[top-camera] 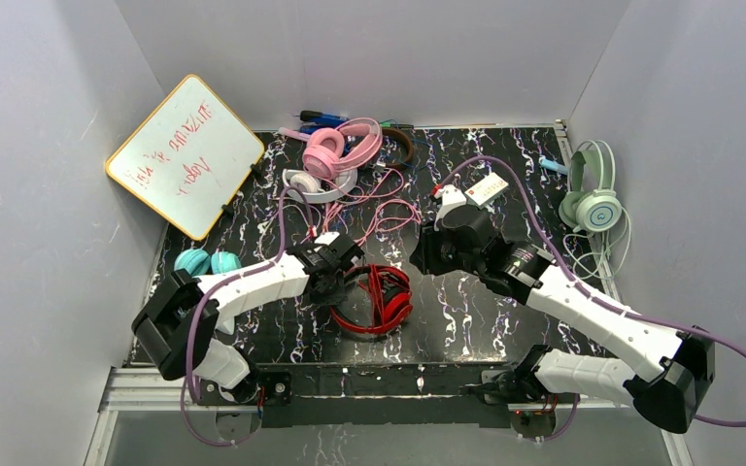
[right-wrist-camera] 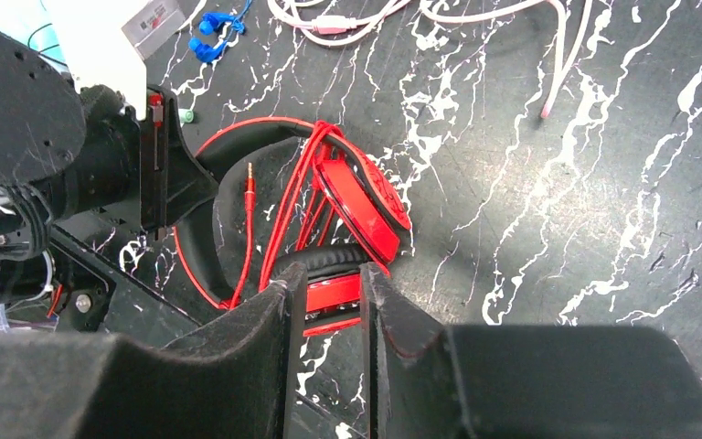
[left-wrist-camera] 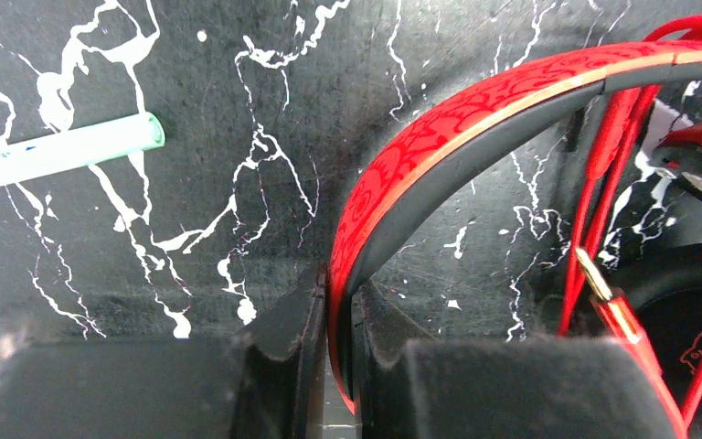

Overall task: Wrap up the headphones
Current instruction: Place the headphones at the center of the board, then pick up the headphones from the corner of the board.

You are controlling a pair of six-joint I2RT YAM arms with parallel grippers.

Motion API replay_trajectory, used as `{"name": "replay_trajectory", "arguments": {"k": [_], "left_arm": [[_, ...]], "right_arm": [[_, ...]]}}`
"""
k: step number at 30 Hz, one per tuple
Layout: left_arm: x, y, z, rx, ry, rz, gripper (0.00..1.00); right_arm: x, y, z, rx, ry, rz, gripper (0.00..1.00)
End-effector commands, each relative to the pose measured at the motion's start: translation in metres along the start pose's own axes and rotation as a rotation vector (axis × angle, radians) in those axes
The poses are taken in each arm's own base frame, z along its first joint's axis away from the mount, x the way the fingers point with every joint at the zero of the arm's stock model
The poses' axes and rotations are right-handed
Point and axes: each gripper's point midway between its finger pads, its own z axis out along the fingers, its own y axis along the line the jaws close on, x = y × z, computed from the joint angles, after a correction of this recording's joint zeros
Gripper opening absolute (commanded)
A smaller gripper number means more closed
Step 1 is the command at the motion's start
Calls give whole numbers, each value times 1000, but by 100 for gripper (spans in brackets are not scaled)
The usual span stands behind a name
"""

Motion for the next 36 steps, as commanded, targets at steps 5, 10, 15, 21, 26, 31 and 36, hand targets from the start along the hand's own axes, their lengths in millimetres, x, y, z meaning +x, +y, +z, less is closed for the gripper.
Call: {"name": "replay_trajectory", "arguments": {"k": [5,10,15,21,26,31,36], "left_arm": [[-16,1,-2,35,-160,-61,0],[-22,-3,-5,60,-188,-54,29],[-33,2,-26,67,-234,-71,50],[-49,14,-59,24,-277,-60,59],[-63,23,-75,-3,-306,-52,67],[-86,35,-69,107,-273,-188,68],[-131,59,-76,114,-350,-354,87]], "right_arm": [[1,0,-5,-26,-13,3,37],[2,-2,-9,-26,-17,5,38],[6,-5,-7,-16,-9,6,38],[15,-10,0,8,28,11,39],[17,-13,7,20,55,34,42],[11,-4,9,-19,41,53,48],[10,2,9,-47,38,61,55]]}}
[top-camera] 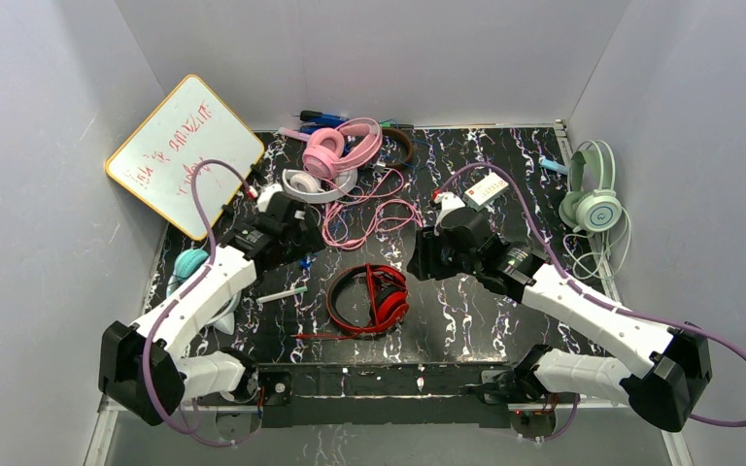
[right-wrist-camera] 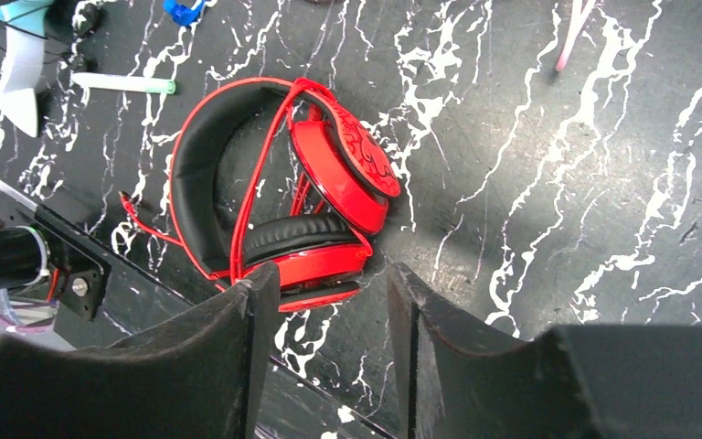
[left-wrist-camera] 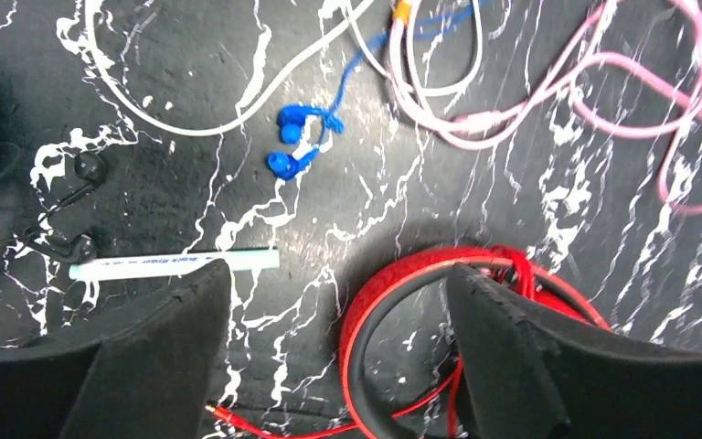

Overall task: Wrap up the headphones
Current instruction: Pick up the headphones from the corner of the board.

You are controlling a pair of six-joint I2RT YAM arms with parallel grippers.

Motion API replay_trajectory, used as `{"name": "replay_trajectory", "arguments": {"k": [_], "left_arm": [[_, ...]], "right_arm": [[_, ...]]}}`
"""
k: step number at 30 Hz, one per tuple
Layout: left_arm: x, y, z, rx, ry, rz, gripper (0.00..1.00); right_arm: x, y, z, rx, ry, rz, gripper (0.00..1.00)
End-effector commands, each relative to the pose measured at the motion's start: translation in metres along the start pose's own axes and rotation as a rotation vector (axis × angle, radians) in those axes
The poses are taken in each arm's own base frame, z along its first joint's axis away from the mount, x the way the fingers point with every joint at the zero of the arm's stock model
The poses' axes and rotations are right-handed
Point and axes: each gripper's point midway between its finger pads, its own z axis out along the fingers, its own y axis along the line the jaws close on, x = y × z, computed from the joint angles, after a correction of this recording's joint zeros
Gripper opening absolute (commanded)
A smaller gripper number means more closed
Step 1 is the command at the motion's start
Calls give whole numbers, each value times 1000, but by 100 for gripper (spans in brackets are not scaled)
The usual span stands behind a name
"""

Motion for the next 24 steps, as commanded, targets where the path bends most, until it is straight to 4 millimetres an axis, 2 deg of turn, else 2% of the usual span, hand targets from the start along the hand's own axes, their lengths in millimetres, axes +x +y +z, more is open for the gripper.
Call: {"name": "replay_trajectory", "arguments": {"k": [1,3,9,15,16,21,24], "left_arm": [[-44,-4,-4,58,-58,-126,93],[-60,-12,0,88,-56,-162,96],[-111,-45,9,140,-92,-145,99],[-153,-111,24,328,-73,-3,99],[-152,-117,32,339,-54,21,99],[-183,-145,48,382,-102,125,98],[-200,-164,60,409,-168,262,98]], "right_arm": [[-12,13,-1,-61,-41,12,58],[-11,14,-1,-70,-40,12,61],[-16,6,1,-22,-71,35,98],[-33,-1,3,37,-130,45,99],[-36,-2,4,47,-140,44,99],[-50,-16,10,112,-190,39,99],[-54,-29,19,147,-152,56,99]]}}
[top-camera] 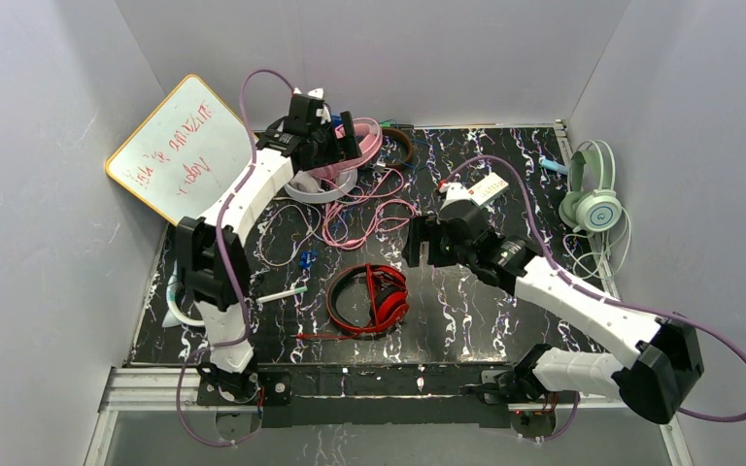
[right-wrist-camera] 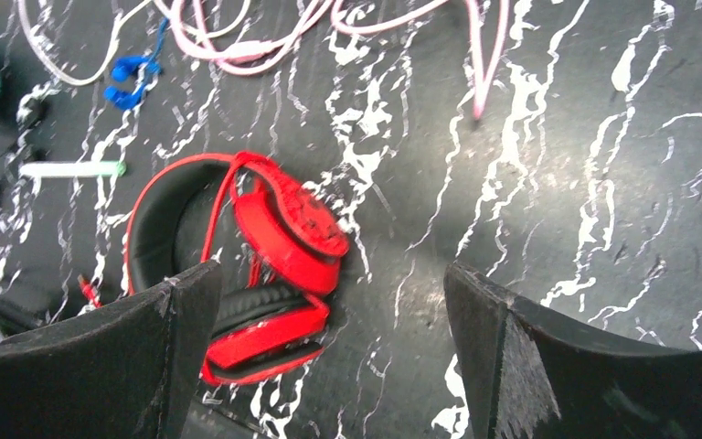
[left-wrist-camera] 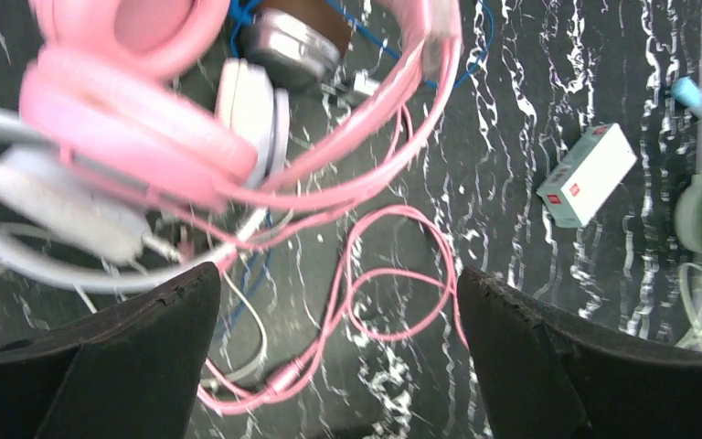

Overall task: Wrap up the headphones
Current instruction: Pick up the headphones from the corner of the board, then place the headphones at the center of the board.

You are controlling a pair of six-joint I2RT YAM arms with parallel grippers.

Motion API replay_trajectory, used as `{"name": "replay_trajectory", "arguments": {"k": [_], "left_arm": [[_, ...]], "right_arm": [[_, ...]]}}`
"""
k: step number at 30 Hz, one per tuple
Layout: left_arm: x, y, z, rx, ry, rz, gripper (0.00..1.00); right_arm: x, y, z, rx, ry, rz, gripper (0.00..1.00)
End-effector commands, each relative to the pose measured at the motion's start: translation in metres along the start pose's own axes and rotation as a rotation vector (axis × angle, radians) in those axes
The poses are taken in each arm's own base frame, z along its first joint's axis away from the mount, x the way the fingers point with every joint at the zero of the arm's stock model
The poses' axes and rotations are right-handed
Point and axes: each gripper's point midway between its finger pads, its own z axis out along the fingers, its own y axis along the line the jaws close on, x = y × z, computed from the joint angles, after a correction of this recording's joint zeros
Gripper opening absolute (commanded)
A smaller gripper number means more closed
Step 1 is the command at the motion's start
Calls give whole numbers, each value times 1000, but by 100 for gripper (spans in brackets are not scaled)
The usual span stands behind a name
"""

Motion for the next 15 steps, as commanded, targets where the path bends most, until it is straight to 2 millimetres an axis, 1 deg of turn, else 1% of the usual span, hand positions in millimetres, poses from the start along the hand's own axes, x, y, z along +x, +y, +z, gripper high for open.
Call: {"name": "replay_trajectory", "arguments": {"k": [1,4,6,9,12,15], "left_arm": [[-33,-27,8,87,-78,248,97],[-43,-36,27,105,-95,359,98],[-49,-39,41,112,-104,391,99],[-52,-45,60,129,-111,419,98],[-48,-50,86,145,-101,440,98],[-37,-55,102,174,-75,440,88]], "right_arm": [[-31,-9,13,39,-48,18,99],[-36,-7,17,3,-61,19,99],[-38,-5,18,-19,-62,19,99],[-41,-5,18,-28,-64,14,99],[-46,-10,17,-20,-73,11,99],[-48,-13,15,-17,-73,11,99]]}}
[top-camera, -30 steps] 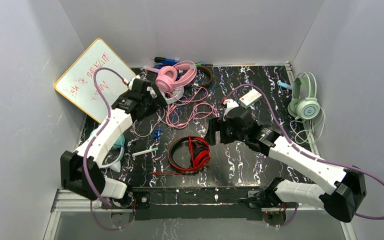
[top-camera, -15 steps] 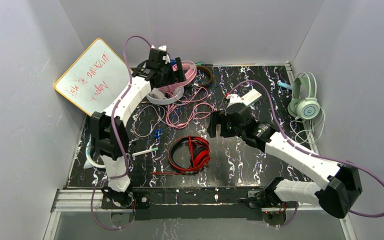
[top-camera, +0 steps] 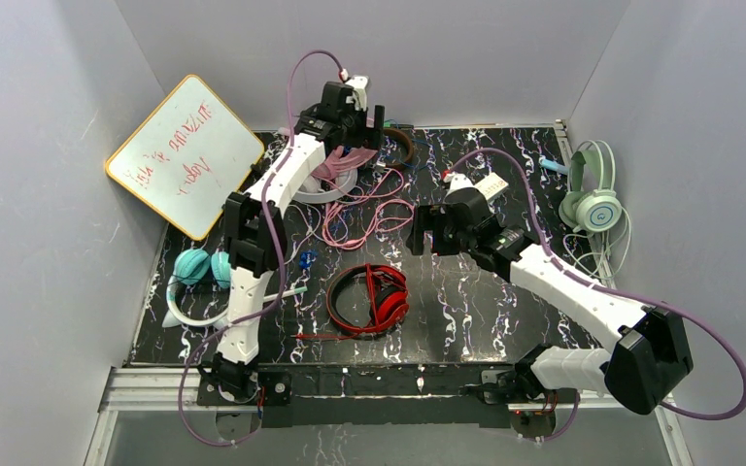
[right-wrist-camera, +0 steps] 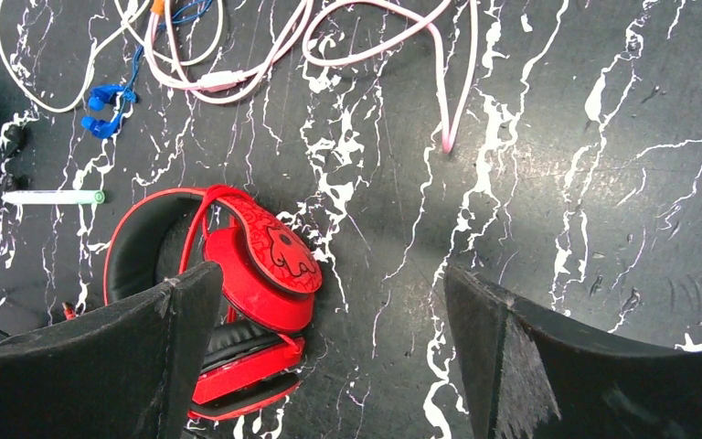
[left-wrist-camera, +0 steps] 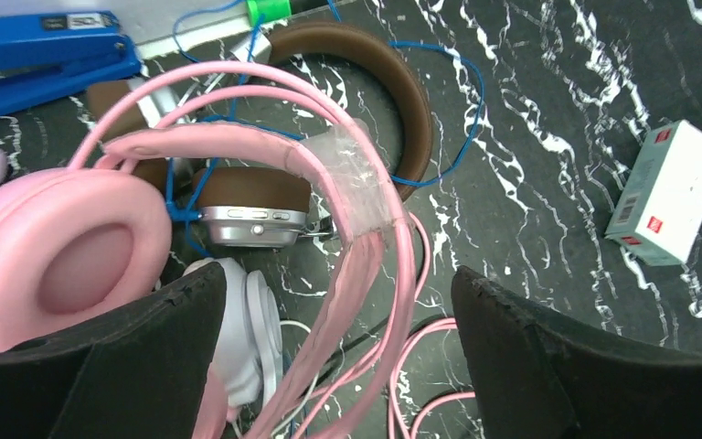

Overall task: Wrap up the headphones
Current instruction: Place the headphones at the center of the board.

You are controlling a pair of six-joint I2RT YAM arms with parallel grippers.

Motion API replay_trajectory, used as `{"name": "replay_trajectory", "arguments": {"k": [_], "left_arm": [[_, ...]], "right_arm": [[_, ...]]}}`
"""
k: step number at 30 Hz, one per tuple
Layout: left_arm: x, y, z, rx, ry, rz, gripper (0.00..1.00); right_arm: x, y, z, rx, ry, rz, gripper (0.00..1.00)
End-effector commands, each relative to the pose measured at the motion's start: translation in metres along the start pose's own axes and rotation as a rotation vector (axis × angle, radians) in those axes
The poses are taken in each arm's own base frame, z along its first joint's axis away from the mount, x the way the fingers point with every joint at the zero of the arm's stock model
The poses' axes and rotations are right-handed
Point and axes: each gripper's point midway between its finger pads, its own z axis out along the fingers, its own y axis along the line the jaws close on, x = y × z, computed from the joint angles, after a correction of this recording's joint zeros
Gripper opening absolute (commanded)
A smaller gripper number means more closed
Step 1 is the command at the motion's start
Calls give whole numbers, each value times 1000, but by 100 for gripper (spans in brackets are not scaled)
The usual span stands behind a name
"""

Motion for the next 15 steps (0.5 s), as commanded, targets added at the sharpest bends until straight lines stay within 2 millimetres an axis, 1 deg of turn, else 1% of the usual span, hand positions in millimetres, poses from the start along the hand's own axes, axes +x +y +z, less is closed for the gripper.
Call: {"name": "replay_trajectory", "arguments": {"k": [1,2,4,5,6,7,9,12,14,15], "left_arm": [[-3,-18,8,74,-5,37,84],[-2,-22,9,90,-3,28,78],[-5,-33,6,133,-6,36,53],[-8,-35,1,139,-8,43,40],[-16,-36,-8,133,-24,52,28],[-25,-36,-19,120,-43,55,19],[-52,-37,-50,98,-108,60,9],[-95,-49,-107,115,-223,66,3],[-122,-60,-153,143,-306,63,0],[-135,-66,-181,162,-355,58,0]], "right_arm": [[-32,10,-11,-46,-80,-10,99],[-31,9,-11,-45,-76,-9,99],[-29,8,-13,-48,-70,-7,98],[-29,8,-15,-51,-70,-6,98],[-30,10,-17,-57,-71,-4,98],[-30,10,-19,-62,-69,-3,98],[-31,13,-25,-76,-77,6,98],[-30,16,-33,-100,-82,22,98],[-27,17,-37,-113,-77,33,98],[-26,18,-39,-120,-74,37,98]]}}
